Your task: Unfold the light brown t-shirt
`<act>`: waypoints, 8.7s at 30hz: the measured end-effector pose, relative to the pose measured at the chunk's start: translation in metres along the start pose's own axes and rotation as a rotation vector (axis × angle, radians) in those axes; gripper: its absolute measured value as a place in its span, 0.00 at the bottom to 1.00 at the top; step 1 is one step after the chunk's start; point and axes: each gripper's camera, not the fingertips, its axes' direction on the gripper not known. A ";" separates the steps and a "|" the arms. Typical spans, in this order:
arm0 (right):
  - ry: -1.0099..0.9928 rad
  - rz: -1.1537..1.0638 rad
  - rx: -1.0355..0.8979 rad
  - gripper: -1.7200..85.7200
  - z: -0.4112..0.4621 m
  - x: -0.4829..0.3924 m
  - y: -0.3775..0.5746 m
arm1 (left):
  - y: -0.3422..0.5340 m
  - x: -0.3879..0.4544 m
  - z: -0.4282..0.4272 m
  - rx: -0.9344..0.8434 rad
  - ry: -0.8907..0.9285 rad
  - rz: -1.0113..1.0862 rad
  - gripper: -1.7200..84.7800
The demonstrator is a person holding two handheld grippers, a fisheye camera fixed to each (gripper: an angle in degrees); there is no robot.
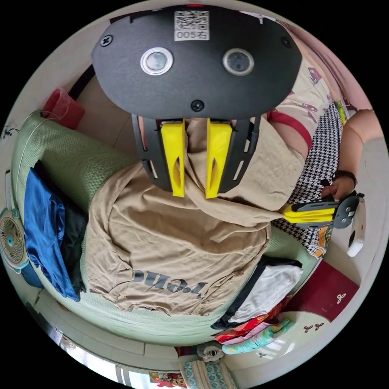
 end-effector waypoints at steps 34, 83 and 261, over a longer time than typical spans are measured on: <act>-0.027 -0.207 0.024 0.10 -0.055 0.001 0.009 | -0.049 -0.012 0.011 0.050 -0.133 -0.072 0.12; 0.176 0.159 0.182 0.13 0.108 0.197 -0.330 | -0.410 -0.269 0.240 0.132 -0.097 -0.245 0.16; 0.260 0.419 0.200 0.01 0.071 -0.130 -0.086 | -0.176 0.101 0.172 0.146 -0.247 -0.512 0.01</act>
